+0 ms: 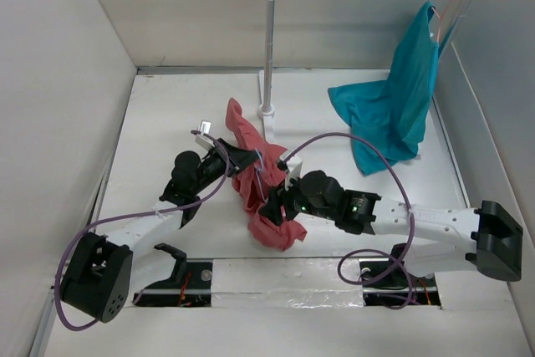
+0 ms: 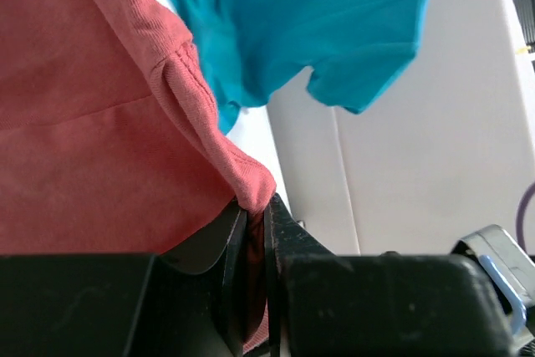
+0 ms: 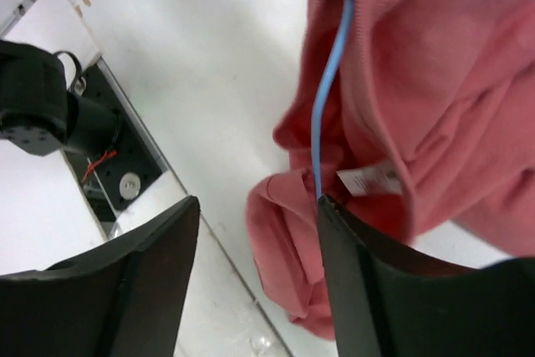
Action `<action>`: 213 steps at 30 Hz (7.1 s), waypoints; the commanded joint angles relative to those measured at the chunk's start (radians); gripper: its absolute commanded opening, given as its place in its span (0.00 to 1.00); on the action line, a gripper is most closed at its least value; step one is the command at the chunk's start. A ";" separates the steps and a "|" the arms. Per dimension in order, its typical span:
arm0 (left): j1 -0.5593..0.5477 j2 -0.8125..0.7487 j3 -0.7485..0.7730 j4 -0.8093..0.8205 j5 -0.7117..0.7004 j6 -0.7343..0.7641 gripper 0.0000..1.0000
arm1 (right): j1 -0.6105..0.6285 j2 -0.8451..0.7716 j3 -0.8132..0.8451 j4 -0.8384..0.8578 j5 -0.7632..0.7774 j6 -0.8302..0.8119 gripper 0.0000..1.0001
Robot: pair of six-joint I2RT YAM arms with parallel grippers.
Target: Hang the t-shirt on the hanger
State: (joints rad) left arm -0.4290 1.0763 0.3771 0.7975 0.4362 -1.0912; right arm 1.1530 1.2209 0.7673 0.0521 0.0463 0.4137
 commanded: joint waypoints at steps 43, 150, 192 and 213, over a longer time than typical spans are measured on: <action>0.004 -0.067 0.216 -0.316 -0.215 0.266 0.56 | 0.027 -0.035 -0.053 0.083 0.314 0.088 0.00; 0.311 0.536 0.171 0.352 0.107 -0.200 0.75 | -0.072 -0.367 -0.126 -0.115 -0.103 -0.144 0.00; 0.444 0.640 0.327 0.420 0.075 -0.239 0.00 | -0.072 -0.425 -0.103 -0.251 -0.002 -0.067 0.00; 0.501 0.294 0.463 0.016 -0.100 -0.035 0.00 | -0.072 -0.509 0.383 -0.623 0.099 -0.075 0.00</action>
State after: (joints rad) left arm 0.0647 1.4418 0.7799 0.8097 0.3653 -1.1416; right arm 1.0859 0.7158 0.9924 -0.5350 0.1112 0.3759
